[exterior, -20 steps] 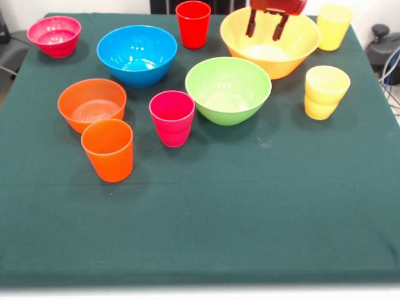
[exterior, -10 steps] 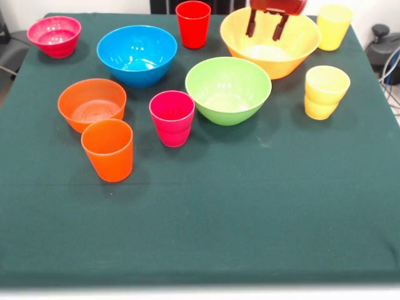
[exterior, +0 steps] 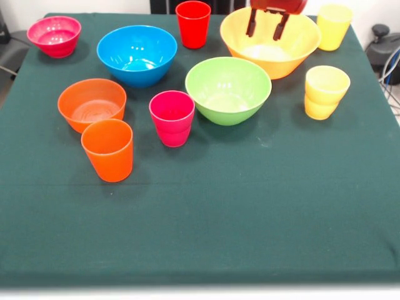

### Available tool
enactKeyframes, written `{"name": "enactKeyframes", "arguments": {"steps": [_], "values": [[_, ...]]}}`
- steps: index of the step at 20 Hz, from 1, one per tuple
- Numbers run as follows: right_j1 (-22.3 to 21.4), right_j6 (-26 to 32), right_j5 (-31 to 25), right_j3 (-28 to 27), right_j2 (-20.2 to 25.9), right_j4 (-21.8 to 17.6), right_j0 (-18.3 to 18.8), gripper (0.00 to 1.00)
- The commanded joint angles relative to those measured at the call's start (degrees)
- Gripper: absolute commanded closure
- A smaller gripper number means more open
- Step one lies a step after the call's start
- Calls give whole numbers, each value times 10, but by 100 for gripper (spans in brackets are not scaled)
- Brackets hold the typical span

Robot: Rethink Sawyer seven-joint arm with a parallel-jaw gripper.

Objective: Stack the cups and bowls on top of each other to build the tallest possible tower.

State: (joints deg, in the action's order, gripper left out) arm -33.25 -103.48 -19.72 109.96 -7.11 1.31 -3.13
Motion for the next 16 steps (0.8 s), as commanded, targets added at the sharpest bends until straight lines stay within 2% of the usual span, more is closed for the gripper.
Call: {"name": "enactKeyframes", "arguments": {"steps": [1, 16], "values": [[-12, -55, 45, 1, 52, -18, 22, 0], [-9, -63, 30, -10, 43, -13, 18, 0]]}}
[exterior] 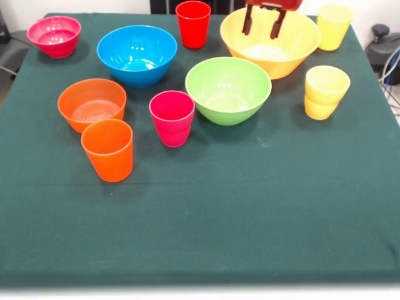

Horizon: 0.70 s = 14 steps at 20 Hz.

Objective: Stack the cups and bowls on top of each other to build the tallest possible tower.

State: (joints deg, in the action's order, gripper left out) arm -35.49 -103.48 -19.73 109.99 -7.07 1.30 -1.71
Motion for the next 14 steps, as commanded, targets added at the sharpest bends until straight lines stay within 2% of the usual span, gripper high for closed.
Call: {"name": "enactKeyframes", "arguments": {"steps": [1, 14], "values": [[13, -62, 29, -10, 43, -14, 3, 0], [21, -71, 30, -20, 42, -7, -4, 0]]}}
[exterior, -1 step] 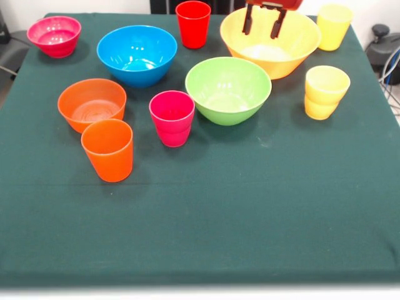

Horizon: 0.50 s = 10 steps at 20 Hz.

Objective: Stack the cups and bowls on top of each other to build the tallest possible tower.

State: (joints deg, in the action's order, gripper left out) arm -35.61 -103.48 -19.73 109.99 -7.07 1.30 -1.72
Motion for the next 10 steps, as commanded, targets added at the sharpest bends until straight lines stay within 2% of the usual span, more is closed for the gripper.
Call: {"name": "enactKeyframes", "arguments": {"steps": [1, 10], "values": [[23, -71, 29, -20, 42, -6, -4, 0], [30, -69, 40, -22, 32, -16, -10, 0]]}}
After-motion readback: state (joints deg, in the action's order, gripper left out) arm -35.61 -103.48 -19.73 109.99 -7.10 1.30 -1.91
